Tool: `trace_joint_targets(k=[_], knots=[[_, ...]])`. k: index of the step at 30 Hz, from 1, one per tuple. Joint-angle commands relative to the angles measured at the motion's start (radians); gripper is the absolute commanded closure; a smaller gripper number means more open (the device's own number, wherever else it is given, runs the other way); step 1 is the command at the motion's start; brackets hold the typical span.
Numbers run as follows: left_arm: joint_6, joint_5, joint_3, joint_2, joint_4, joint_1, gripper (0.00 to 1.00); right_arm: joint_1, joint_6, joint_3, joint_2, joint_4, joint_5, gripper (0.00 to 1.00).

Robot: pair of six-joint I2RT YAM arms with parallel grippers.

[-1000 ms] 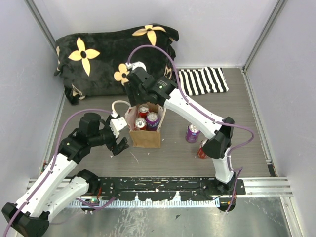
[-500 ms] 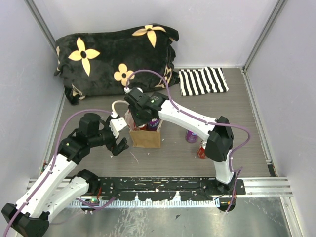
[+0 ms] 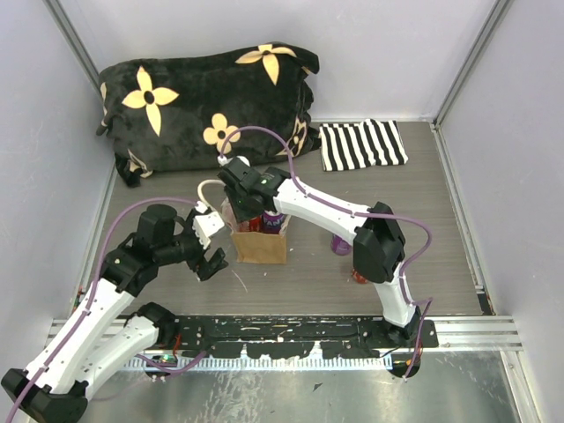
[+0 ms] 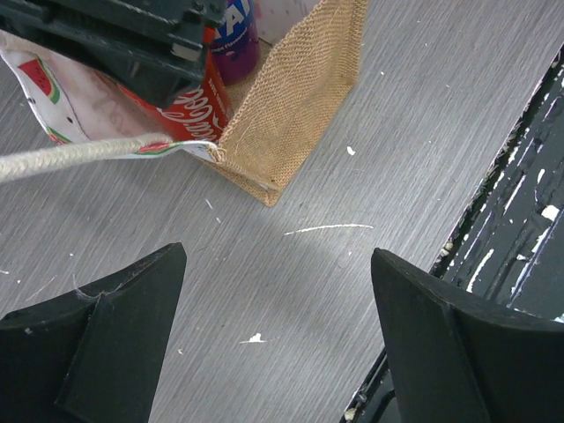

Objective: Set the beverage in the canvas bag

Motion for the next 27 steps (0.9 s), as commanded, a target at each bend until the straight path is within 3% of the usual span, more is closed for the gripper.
trace_joint_targets(k=[1,6,15,24,27], knots=[[-0.007,-0.004,0.018,-0.027,-0.021,-0.002,0.07,-0.035,-0.015,0.014,0.036,0.056,0.034,0.68],[-0.004,-0.009,0.016,-0.037,-0.03,-0.002,0.07,-0.043,-0.018,0.024,0.029,0.06,0.032,0.67],[0.016,0.005,0.022,-0.034,-0.029,-0.002,0.07,-0.041,-0.013,0.11,-0.037,0.04,0.033,0.54],[0.028,0.025,0.028,-0.023,-0.02,-0.002,0.07,-0.041,0.004,0.162,-0.059,0.006,0.033,0.53],[0.036,0.037,0.042,-0.021,-0.021,-0.008,0.07,-0.046,-0.002,0.239,-0.066,-0.034,0.097,0.51]])
